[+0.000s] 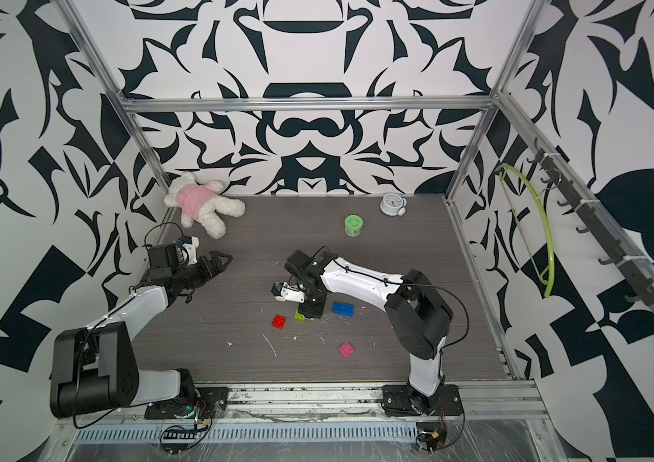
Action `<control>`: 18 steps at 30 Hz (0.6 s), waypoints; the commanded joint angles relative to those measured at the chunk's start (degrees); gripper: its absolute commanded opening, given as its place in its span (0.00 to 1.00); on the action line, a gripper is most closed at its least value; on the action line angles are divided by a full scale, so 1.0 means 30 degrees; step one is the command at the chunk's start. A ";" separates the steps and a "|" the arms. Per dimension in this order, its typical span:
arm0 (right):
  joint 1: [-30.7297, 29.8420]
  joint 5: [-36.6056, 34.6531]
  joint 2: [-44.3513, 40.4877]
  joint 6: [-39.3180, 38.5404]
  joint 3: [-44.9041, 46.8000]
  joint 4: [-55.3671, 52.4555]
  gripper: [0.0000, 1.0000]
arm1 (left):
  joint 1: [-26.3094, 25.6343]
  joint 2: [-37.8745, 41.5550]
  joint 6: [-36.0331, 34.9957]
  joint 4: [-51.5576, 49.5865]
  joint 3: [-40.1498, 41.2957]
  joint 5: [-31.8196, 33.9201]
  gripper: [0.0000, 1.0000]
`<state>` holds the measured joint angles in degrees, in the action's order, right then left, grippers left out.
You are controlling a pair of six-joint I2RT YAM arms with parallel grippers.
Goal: Assemble the letter y with lego
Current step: Assemble the lego brick with the lego brick.
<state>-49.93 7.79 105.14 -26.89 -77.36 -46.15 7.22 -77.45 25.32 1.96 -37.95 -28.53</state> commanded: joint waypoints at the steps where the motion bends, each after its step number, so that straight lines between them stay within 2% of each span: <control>1: -0.0184 0.0059 -0.0506 0.0710 -0.0576 -0.0154 0.06 | 0.0107 -0.0060 0.0056 0.0289 0.0330 -0.0397 0.95; 18: -0.0332 -0.0345 0.0288 0.0667 -0.1019 0.0339 0.05 | 0.0085 -0.0001 0.0086 0.0314 0.0344 -0.0465 0.95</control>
<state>-50.52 7.14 106.24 -25.36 -78.22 -45.12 7.25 -77.45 25.61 2.37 -37.91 -28.95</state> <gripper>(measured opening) 0.312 0.946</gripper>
